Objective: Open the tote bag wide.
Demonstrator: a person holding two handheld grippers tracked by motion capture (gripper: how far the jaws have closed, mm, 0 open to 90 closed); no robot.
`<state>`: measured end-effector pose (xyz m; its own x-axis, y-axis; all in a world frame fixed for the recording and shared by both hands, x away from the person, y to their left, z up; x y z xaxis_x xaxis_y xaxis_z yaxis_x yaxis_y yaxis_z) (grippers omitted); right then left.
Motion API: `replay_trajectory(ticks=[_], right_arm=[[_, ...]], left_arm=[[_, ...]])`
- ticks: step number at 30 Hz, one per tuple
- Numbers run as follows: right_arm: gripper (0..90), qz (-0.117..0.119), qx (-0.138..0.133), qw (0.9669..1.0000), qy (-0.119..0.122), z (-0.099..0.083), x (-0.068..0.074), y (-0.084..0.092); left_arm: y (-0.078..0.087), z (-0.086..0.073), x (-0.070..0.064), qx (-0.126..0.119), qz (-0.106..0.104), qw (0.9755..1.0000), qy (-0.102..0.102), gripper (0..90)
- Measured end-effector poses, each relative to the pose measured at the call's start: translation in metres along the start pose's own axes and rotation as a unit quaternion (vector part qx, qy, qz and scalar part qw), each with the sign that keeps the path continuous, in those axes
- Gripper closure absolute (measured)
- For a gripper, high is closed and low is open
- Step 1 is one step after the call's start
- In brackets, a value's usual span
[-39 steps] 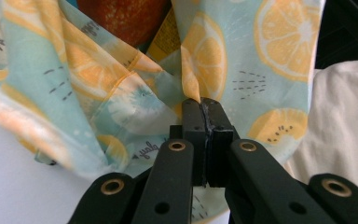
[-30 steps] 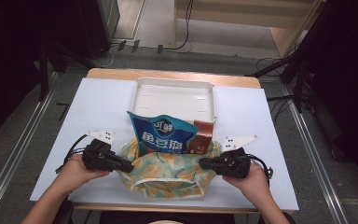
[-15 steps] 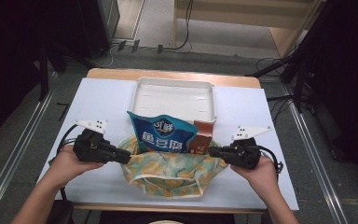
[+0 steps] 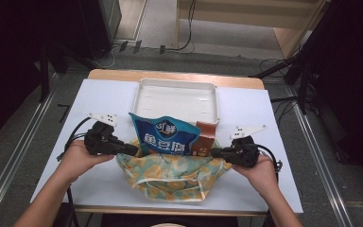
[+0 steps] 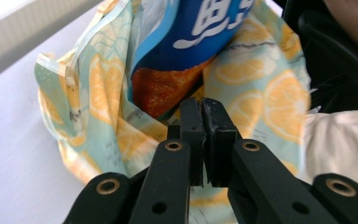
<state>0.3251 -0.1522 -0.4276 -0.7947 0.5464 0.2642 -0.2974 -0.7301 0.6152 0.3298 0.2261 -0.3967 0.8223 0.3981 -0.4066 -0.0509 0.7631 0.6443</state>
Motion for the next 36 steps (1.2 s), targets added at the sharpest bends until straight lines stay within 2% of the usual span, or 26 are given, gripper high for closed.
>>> replay_trajectory(ticks=[6, 12, 17, 28, 36], right_arm=[[89.3, 0.005, 0.020, 0.9998, -0.003, -0.003, -0.006, -0.015], [89.2, 0.012, 0.027, 0.9995, -0.008, -0.008, -0.009, -0.022], [89.3, 0.025, 0.038, 0.9990, 0.001, -0.014, -0.007, -0.025], [88.6, 0.037, 0.030, 0.9988, 0.014, -0.014, 0.006, -0.019], [88.4, 0.042, 0.017, 0.9988, 0.022, -0.010, 0.014, -0.012]], left_arm=[[-0.013, -0.004, 0.005, 0.009, 0.002, 0.9999, 0.005, 88.1], [-0.019, -0.009, 0.008, 0.011, 0.005, 0.9999, 0.009, 88.2], [-0.024, -0.013, 0.009, 0.018, 0.000, 0.9998, 0.010, 88.1], [-0.022, -0.012, -0.013, 0.024, -0.021, 0.9993, -0.017, 88.1], [-0.020, -0.015, -0.027, 0.024, -0.053, 0.9978, -0.032, 88.1]])
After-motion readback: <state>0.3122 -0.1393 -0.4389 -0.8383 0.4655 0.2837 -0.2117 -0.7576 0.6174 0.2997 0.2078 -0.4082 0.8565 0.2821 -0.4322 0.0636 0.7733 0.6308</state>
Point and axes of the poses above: each handheld gripper's, and its own axes: y roughly backward along the jaws, z roughly out of its top, x roughly to its left, the point moved 3 cm from there along -y, roughly forward along the jaws, and after that the axes turned 2 degrees about -x, right-handed, at the moved point
